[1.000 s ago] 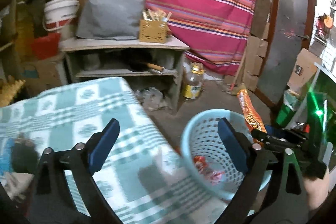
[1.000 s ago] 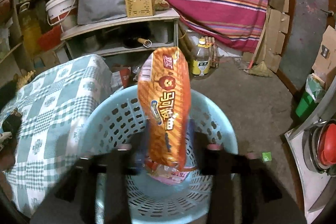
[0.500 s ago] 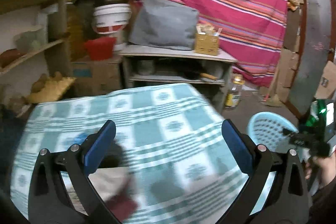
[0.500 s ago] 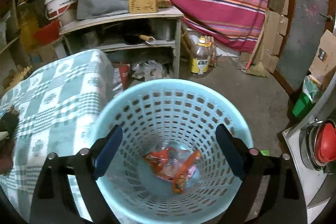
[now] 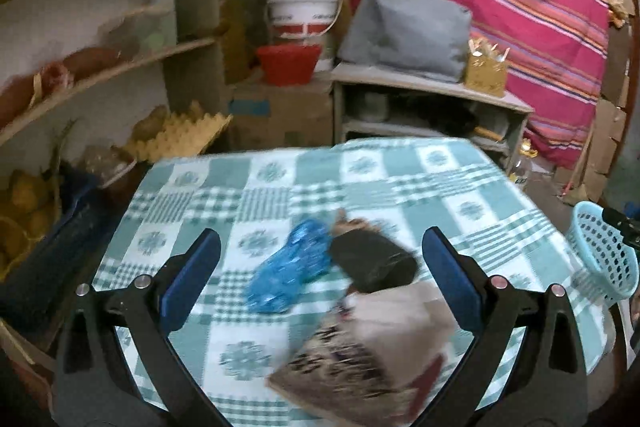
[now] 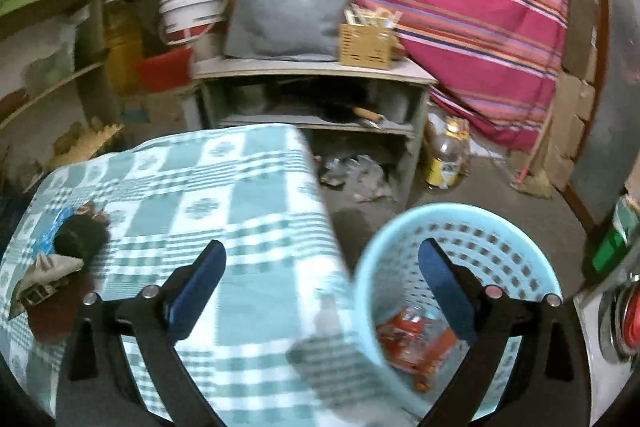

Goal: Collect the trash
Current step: 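Move both tools back over the table toward the blue plastic bag, then hold the blue plastic bag in the left tool while the right tool grasps the black cup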

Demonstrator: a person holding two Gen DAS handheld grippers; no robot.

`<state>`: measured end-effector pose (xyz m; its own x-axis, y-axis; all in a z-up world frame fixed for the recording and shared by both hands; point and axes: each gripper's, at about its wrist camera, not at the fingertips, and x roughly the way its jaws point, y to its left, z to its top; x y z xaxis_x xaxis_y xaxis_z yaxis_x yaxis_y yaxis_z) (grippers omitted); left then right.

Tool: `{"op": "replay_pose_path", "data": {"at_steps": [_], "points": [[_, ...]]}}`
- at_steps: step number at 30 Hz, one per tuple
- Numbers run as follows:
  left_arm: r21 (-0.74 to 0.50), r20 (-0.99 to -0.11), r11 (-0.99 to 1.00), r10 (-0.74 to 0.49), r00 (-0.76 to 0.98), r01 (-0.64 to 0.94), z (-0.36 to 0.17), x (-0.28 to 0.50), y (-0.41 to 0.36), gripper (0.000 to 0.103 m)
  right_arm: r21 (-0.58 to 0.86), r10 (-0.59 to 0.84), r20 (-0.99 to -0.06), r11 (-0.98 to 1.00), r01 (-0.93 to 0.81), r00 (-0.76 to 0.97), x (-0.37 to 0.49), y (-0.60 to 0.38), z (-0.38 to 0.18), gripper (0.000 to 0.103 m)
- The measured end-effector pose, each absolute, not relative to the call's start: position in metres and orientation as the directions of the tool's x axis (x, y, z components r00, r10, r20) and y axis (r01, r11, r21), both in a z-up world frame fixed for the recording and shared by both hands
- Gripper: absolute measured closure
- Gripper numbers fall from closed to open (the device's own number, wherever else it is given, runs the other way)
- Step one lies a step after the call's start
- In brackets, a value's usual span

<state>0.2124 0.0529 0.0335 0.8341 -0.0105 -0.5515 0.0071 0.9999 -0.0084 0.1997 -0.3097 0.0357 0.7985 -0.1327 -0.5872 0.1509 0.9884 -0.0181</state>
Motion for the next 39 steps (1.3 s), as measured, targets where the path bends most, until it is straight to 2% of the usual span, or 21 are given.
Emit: {"op": "replay_pose_path", "data": {"at_steps": [6, 11, 14, 18, 20, 22, 23, 25, 28, 31, 39], "points": [[-0.035, -0.634, 0.999, -0.002, 0.774, -0.026, 0.004, 0.238, 0.094, 0.006, -0.067, -0.104, -0.601, 0.995, 0.08, 0.793, 0.219, -0.262, 0.028, 0.008], [-0.088, -0.695, 0.996, -0.043, 0.718, -0.026, -0.024, 0.261, 0.108, 0.006, -0.07, -0.068, -0.614, 0.997, 0.031, 0.786, 0.231, -0.235, 0.022, 0.008], [-0.072, -0.721, 0.997, -0.04, 0.692, -0.016, -0.04, 0.273, 0.106, 0.012, -0.097, -0.065, -0.617, 0.995, 0.007, 0.784, 0.235, -0.22, 0.019, 0.008], [-0.082, -0.746, 0.997, -0.069, 0.662, 0.012, -0.053, 0.284, 0.101, 0.023, -0.13, -0.079, -0.621, 0.992, -0.003, 0.78, 0.241, -0.21, 0.014, 0.008], [-0.063, -0.767, 0.998, -0.064, 0.639, 0.025, -0.062, 0.291, 0.096, 0.036, -0.123, -0.072, -0.628, 0.992, -0.007, 0.775, 0.244, -0.208, 0.012, 0.008], [-0.06, -0.782, 0.997, -0.071, 0.619, 0.038, -0.067, 0.295, 0.093, 0.058, -0.113, -0.063, -0.632, 0.994, -0.011, 0.772, 0.246, -0.205, 0.011, 0.008], [-0.054, -0.787, 0.998, -0.067, 0.614, 0.04, -0.069, 0.296, 0.091, 0.062, -0.11, -0.06, -0.633, 0.994, -0.012, 0.772, 0.247, -0.204, 0.01, 0.008], [-0.043, -0.786, 0.998, -0.062, 0.615, 0.046, -0.069, 0.295, 0.09, 0.079, -0.099, -0.049, -0.631, 0.995, -0.018, 0.775, 0.248, -0.199, 0.011, 0.008], [-0.03, -0.774, 0.999, -0.051, 0.631, 0.043, -0.064, 0.292, 0.091, 0.093, -0.087, -0.031, -0.625, 0.996, -0.031, 0.78, 0.248, -0.191, 0.013, 0.008], [-0.015, -0.745, 0.999, -0.031, 0.666, 0.03, -0.053, 0.285, 0.095, 0.097, -0.081, -0.01, -0.621, 0.995, -0.052, 0.784, 0.248, -0.178, 0.015, 0.008], [-0.021, -0.633, 0.999, 0.005, 0.774, -0.024, -0.007, 0.249, 0.117, 0.097, -0.118, 0.036, -0.611, 0.984, -0.135, 0.791, 0.24, -0.127, 0.017, 0.008]]}}
